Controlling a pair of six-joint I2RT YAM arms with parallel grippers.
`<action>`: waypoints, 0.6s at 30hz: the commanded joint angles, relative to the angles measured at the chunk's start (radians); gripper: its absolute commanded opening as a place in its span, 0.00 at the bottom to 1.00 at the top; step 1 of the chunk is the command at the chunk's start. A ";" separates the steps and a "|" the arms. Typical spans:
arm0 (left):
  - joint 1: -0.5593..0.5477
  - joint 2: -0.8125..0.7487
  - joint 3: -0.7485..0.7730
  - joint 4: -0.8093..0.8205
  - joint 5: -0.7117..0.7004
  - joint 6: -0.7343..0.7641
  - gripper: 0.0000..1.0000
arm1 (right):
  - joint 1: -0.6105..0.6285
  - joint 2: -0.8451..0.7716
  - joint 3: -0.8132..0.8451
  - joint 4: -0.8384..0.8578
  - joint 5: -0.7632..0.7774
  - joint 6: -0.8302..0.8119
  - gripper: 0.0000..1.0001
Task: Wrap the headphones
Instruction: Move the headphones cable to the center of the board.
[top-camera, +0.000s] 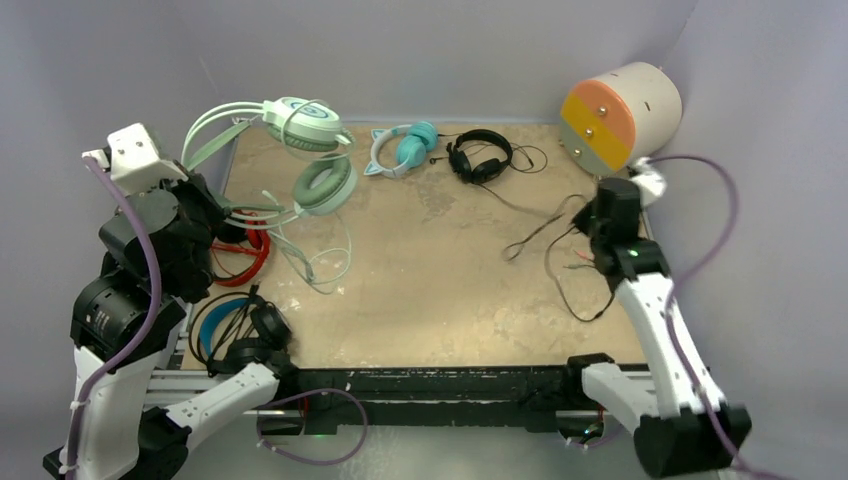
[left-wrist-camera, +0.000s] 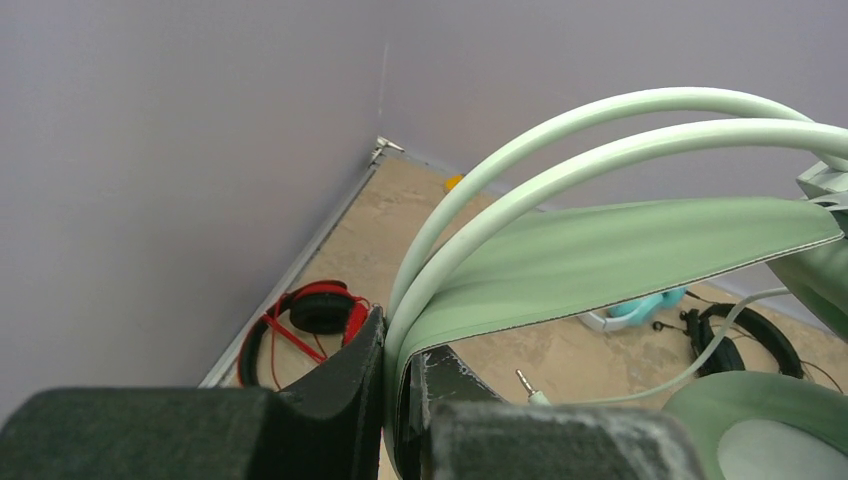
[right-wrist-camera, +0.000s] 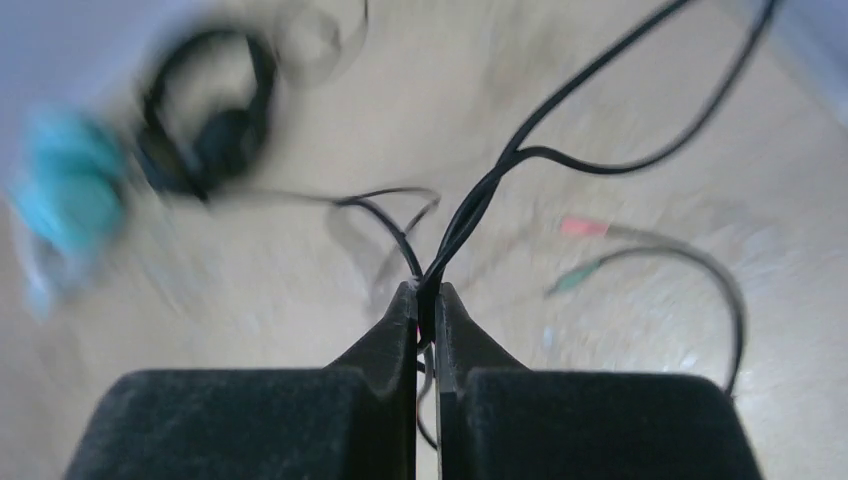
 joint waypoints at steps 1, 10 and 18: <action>-0.005 0.018 -0.024 0.069 0.084 -0.111 0.00 | -0.099 -0.140 0.202 -0.109 0.239 0.055 0.00; -0.005 0.103 -0.183 0.077 0.428 -0.244 0.00 | -0.118 0.077 0.598 -0.202 0.006 -0.150 0.99; -0.003 0.190 -0.232 0.134 0.626 -0.298 0.00 | -0.114 0.045 0.233 -0.008 -0.775 -0.253 0.99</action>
